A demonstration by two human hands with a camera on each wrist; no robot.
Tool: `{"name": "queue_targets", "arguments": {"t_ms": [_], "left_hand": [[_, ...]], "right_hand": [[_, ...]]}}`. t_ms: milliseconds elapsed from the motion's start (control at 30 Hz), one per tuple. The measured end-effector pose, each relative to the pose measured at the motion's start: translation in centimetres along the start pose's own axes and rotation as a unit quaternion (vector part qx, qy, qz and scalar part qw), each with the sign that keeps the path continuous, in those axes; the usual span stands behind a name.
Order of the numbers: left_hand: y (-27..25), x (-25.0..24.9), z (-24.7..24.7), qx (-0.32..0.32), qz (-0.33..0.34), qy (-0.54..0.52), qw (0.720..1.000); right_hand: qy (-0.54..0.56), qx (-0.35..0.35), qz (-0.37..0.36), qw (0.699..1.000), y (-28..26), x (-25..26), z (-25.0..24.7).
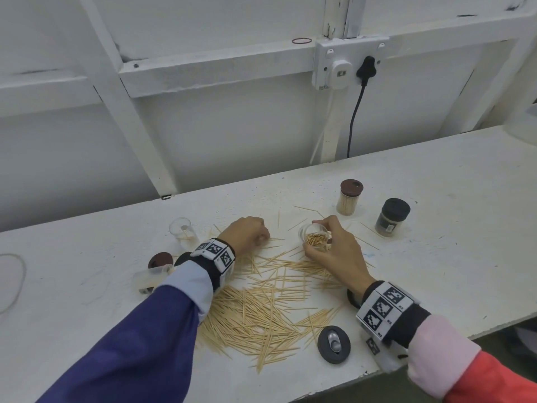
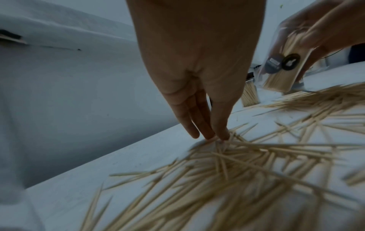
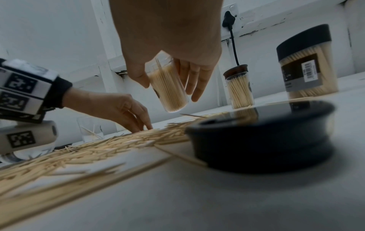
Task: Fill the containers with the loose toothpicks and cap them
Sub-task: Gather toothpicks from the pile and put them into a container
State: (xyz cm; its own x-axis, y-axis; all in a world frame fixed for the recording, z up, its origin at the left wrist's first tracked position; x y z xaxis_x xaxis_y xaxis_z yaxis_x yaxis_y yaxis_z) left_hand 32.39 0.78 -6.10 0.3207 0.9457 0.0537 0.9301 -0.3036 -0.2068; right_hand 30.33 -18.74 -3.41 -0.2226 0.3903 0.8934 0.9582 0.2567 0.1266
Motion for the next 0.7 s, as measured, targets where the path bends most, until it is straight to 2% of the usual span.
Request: {"name": "queue_targets", "arguments": {"t_ms": [100, 333, 533, 700], "left_hand": [[-1.0, -0.1, 0.4, 0.003, 0.018, -0.010, 1.000], [-3.1, -1.2, 1.5, 0.037, -0.023, -0.071, 0.997], [-3.4, -2.3, 1.2, 0.008, -0.009, -0.066, 0.998], [-3.7, -3.2, 0.7, -0.028, 0.018, -0.019, 0.999]], "right_hand": [[-0.004, 0.005, -0.002, 1.000, 0.0, 0.1, 0.1], [0.003, 0.001, -0.007, 1.000, 0.0, 0.3, -0.1], [-0.003, 0.005, -0.010, 1.000, -0.1, 0.4, 0.1], [-0.007, 0.006, -0.015, 1.000, -0.1, 0.4, 0.4]]}}
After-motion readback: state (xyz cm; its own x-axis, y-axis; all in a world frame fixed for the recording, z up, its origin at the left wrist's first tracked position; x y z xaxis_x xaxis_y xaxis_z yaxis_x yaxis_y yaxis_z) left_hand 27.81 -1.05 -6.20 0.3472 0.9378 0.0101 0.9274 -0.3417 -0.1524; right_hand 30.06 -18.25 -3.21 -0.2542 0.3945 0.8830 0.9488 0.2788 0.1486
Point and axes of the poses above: each hand's wrist, its own y-axis towards the middle knuckle, its own z-axis out of the palm, x = y × z, the point moved 9 cm from there along y, towards the middle knuckle, and after that the axes turned 12 degrees about y, right-handed, at the moved point
